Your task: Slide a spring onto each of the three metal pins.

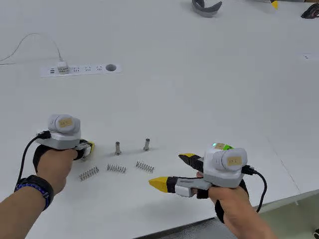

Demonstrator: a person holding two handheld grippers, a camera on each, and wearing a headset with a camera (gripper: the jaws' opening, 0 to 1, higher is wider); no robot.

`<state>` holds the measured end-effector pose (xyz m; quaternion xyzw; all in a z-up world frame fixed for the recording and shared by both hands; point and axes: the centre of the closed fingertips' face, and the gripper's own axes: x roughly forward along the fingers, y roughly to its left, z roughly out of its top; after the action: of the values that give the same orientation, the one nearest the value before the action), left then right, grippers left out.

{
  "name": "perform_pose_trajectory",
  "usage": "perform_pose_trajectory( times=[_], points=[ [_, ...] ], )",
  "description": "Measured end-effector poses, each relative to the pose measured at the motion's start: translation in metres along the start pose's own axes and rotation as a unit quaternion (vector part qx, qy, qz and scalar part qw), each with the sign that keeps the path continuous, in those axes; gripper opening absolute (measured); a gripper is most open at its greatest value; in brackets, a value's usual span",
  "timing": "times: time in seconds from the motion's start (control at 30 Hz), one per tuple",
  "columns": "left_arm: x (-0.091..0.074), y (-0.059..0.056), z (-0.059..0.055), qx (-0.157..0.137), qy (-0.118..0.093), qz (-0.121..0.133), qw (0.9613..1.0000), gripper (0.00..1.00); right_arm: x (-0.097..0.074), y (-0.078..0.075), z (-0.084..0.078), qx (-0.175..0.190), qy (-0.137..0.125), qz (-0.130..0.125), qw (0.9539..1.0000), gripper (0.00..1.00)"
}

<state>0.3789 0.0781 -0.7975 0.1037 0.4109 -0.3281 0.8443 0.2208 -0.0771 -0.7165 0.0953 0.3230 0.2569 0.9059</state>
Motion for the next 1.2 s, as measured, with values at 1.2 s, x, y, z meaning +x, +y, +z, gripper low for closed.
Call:
perform_pose_trajectory(
  times=[1.2],
  points=[
    [-0.016,-0.003,-0.004,0.014,0.004,0.004,0.9999,0.07,-0.006,-0.002,0.001,0.006,-0.005,-0.008,0.9999,0.81]
  ],
)
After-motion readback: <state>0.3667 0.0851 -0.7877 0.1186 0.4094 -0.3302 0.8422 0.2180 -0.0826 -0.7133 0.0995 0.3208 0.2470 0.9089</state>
